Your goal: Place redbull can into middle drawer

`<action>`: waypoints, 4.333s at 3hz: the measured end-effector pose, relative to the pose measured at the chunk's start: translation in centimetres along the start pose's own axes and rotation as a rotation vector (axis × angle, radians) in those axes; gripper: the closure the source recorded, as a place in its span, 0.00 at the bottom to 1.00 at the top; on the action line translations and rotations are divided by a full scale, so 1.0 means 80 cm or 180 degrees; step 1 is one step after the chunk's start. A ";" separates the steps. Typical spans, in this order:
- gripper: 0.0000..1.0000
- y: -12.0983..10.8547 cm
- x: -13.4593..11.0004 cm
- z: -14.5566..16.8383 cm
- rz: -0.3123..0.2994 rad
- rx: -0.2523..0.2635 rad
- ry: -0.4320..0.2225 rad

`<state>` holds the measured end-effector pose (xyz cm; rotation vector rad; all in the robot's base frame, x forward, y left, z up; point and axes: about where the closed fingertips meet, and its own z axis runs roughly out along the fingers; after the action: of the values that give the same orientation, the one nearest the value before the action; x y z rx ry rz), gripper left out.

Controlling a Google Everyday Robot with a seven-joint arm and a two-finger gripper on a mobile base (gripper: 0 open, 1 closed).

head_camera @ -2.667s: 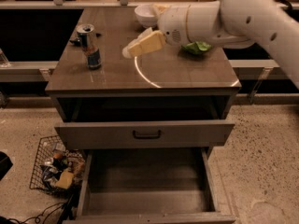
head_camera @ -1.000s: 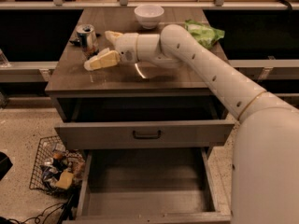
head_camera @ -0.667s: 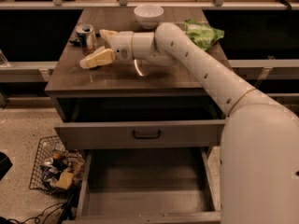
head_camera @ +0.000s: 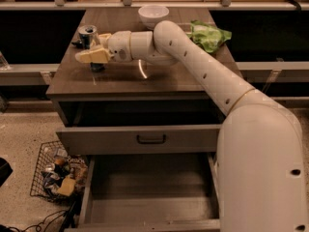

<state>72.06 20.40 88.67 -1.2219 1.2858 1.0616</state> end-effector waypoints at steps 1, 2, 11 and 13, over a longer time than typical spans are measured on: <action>0.62 0.002 0.000 0.004 0.0001 -0.0017 -0.0002; 0.94 0.005 -0.001 0.009 0.0003 -0.0040 -0.0005; 1.00 0.332 -0.005 -0.197 -0.0356 0.0232 0.0391; 1.00 0.359 0.097 -0.287 -0.0163 0.0521 0.0318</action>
Offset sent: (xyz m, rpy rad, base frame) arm -0.0012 0.0030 -0.0002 0.0004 0.0007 0.0048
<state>41.52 -0.37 81.53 -1.1891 1.3822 0.8502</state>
